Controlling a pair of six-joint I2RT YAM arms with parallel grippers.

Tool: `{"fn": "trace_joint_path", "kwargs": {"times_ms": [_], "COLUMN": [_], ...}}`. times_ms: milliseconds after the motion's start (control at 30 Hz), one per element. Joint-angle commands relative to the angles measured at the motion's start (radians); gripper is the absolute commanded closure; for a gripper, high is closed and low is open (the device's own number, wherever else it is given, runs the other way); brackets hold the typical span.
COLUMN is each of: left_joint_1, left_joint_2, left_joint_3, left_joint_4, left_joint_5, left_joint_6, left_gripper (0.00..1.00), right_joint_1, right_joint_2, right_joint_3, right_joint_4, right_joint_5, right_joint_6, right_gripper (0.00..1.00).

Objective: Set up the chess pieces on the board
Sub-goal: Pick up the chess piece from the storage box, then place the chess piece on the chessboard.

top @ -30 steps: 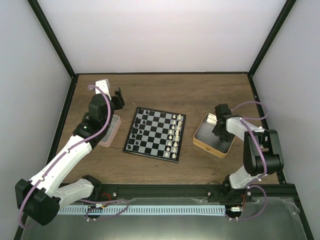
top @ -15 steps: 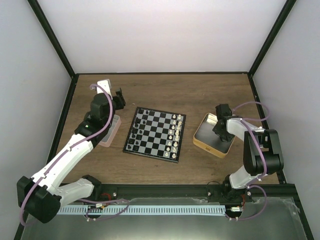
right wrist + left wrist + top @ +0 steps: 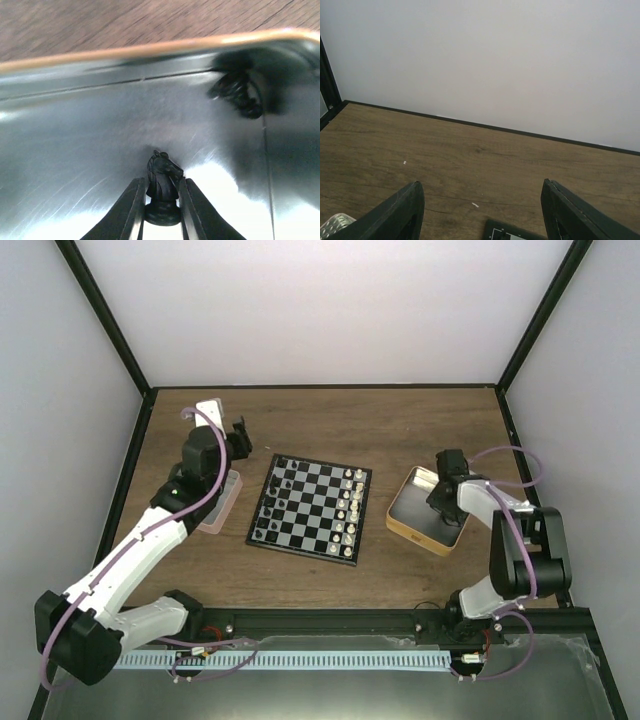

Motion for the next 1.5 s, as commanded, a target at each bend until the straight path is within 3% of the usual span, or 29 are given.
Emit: {"fn": "trace_joint_path", "kwargs": {"times_ms": [0,267,400,533,900,1167,1467], "left_joint_1": [0.006,0.007,0.008,0.009,0.008,0.009,0.024], "left_joint_2": [0.016,0.126,0.198,0.276,0.347,0.342,0.361], "left_joint_3": [-0.009,0.091,0.187,0.26,0.222,0.18,0.17], "left_joint_4": [0.016,0.027,-0.001,0.059,0.255,0.386,0.331], "left_joint_5": [0.051,0.556,0.809,1.12,1.396,1.468,1.45], "left_joint_6": [-0.003,0.045,-0.057,-0.248,-0.595,-0.733,-0.717], "left_gripper": [0.34,0.28,0.25,0.25,0.3,0.38,0.69], "right_joint_1": [-0.008,-0.005,0.032,0.137,0.31,0.378,0.42], "right_joint_2": [-0.121,-0.346,-0.39,-0.372,-0.269,-0.185,-0.134], "right_joint_3": [-0.005,0.064,0.03,0.052,0.264,0.405,0.471], "right_joint_4": [0.007,0.2,0.416,0.586,0.573,0.368,0.244], "right_joint_5": [-0.131,-0.772,-1.075,-1.25,-1.349,-1.275,-1.132], "right_joint_6": [-0.056,-0.15,-0.149,-0.175,-0.419,-0.61,-0.679], "right_gripper": [0.9,0.88,0.88,0.87,0.86,0.85,0.86]}}
